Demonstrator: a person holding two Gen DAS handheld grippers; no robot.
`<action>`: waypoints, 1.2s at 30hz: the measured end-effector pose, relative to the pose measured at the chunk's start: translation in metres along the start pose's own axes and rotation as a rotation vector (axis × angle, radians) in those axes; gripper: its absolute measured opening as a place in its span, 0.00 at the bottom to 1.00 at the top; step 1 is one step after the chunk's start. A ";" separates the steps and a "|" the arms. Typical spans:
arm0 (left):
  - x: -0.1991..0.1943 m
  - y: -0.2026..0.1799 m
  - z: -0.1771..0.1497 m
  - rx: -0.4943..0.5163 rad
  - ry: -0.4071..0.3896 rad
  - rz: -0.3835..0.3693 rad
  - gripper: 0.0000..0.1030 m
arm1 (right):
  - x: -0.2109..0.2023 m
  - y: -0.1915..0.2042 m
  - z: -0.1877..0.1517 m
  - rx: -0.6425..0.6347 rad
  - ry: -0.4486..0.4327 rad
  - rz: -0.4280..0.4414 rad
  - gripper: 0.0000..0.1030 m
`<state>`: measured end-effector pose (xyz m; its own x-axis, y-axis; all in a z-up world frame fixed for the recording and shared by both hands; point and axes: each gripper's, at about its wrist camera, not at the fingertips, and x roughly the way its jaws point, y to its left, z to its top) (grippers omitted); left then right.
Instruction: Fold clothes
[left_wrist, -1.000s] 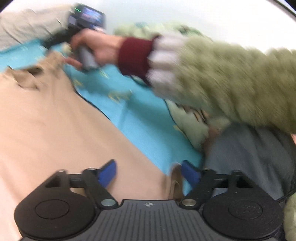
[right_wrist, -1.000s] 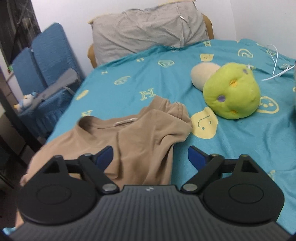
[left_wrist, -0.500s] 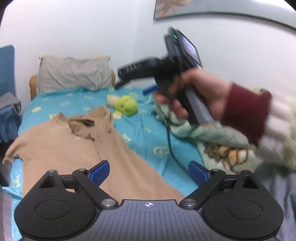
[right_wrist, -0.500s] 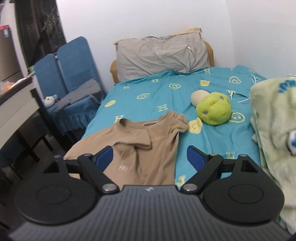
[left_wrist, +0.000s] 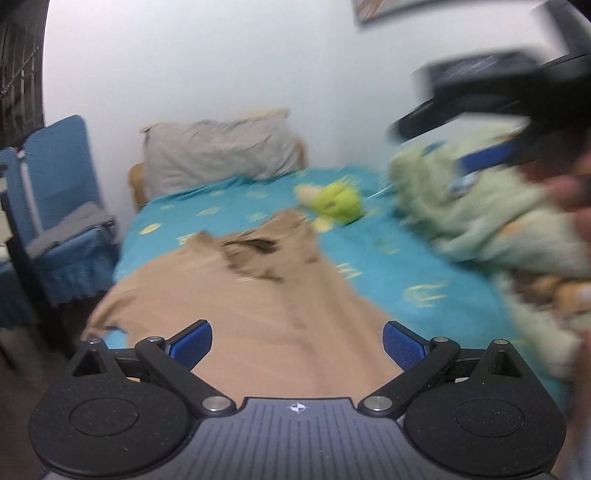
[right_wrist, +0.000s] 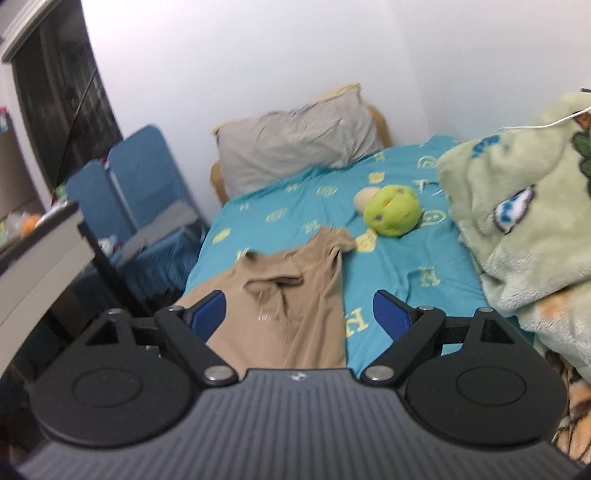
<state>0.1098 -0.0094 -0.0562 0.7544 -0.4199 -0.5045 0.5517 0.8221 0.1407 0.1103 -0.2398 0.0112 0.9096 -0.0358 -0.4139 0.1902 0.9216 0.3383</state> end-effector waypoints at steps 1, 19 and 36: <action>0.016 0.004 0.005 0.014 0.015 0.025 0.97 | 0.001 -0.003 0.000 0.001 -0.014 -0.010 0.85; 0.357 0.036 0.090 0.257 0.198 0.196 0.97 | 0.102 -0.048 -0.010 0.135 0.129 -0.048 0.85; 0.395 0.140 0.113 -0.084 0.379 0.699 0.98 | 0.111 -0.053 -0.026 0.199 0.198 -0.067 0.85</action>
<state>0.5251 -0.1038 -0.1400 0.7350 0.3500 -0.5808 -0.0441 0.8793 0.4742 0.1918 -0.2826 -0.0753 0.8063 0.0004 -0.5916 0.3340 0.8251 0.4558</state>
